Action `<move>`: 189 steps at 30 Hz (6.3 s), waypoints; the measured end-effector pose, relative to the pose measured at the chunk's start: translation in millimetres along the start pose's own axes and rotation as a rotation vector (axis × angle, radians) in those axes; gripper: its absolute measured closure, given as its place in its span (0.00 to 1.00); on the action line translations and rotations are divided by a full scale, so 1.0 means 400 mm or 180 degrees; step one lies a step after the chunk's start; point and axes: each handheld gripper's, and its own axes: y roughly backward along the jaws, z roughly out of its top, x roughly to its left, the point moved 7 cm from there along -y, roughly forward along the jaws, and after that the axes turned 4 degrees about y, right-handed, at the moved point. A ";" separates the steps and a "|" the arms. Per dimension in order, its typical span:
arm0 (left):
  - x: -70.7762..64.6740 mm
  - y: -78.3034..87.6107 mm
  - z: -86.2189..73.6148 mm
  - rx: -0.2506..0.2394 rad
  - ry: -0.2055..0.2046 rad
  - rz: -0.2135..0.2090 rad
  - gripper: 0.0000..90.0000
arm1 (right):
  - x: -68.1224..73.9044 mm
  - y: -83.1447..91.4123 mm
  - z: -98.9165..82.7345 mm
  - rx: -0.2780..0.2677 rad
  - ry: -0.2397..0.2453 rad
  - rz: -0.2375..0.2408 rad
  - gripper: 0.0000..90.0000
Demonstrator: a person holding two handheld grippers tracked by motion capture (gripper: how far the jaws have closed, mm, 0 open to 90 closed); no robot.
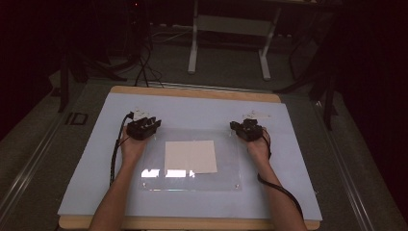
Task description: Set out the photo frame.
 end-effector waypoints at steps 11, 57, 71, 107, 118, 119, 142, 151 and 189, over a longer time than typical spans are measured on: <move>0.008 0.015 -0.008 -0.0025 0.0027 -0.0018 0.83 | -0.001 -0.001 0.000 -0.0002 -0.0004 0.0011 0.94; 0.055 -0.021 0.025 0.0226 0.0567 -0.0454 0.94 | -0.033 -0.026 0.025 0.0355 -0.0471 0.0225 0.95; 0.071 -0.062 0.040 0.0271 0.0994 -0.0331 0.94 | -0.057 -0.057 0.040 0.0405 -0.0704 0.0246 0.95; 0.079 -0.074 0.049 0.0482 0.1122 -0.0358 0.94 | 0.032 0.160 0.015 0.0117 -0.0002 0.0175 0.94; 0.079 -0.077 0.050 0.0517 0.1150 -0.0359 0.94 | 0.043 0.219 -0.009 0.0033 0.0036 0.0189 1.00; 0.079 -0.077 0.050 0.0515 0.1148 -0.0358 0.94 | 0.046 0.226 -0.008 0.0015 0.0044 0.0196 1.00; 0.081 -0.078 0.050 0.0532 0.1192 -0.0371 0.94 | 0.193 0.373 0.062 -0.0186 0.0276 0.0650 1.00; 0.080 -0.078 0.050 0.0525 0.1190 -0.0374 0.94 | 0.295 0.395 0.065 -0.0226 0.0453 0.0945 1.00; 0.082 -0.081 0.055 0.0589 0.1132 -0.0353 0.91 | 0.367 0.299 0.031 -0.0254 0.0378 0.0622 1.00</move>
